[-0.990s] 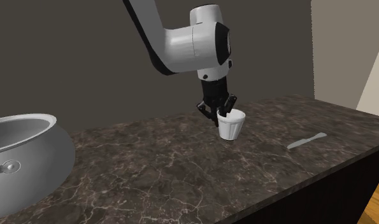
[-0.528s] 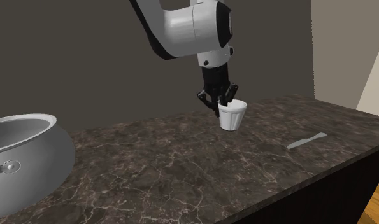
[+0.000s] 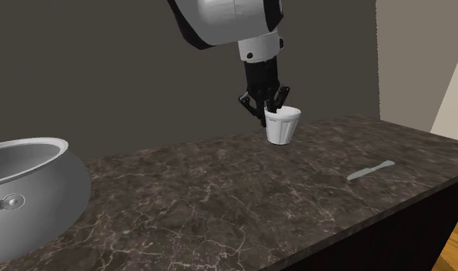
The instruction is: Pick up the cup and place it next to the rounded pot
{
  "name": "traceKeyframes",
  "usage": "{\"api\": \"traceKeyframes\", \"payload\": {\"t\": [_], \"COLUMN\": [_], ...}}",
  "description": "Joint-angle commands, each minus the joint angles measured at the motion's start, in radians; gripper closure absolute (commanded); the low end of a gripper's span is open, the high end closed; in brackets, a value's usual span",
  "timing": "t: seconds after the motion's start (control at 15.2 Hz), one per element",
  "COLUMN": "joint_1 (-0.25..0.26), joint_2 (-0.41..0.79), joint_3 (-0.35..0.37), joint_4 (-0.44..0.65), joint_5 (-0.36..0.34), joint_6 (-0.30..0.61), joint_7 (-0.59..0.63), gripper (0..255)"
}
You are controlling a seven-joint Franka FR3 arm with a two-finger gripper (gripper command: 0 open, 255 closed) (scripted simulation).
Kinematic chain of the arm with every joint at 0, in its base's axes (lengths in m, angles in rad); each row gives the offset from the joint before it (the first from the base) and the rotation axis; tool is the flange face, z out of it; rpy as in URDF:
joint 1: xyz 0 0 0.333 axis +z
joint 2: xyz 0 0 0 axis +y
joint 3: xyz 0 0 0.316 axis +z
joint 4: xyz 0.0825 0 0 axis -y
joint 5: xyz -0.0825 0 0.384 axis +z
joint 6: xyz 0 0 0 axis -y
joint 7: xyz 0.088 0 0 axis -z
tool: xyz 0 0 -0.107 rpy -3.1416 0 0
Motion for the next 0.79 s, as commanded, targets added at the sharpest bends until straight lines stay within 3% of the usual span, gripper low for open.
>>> {"api": "traceKeyframes", "payload": {"t": [0.0,0.73], "joint_1": [0.001,0.006], "joint_2": [-0.008,-0.038], "joint_3": [0.001,0.008], "joint_4": [0.02,0.136], "joint_5": [0.0,0.002], "joint_6": [-0.027,-0.172], "joint_7": [-0.002,-0.017], "gripper": [255,255]}}
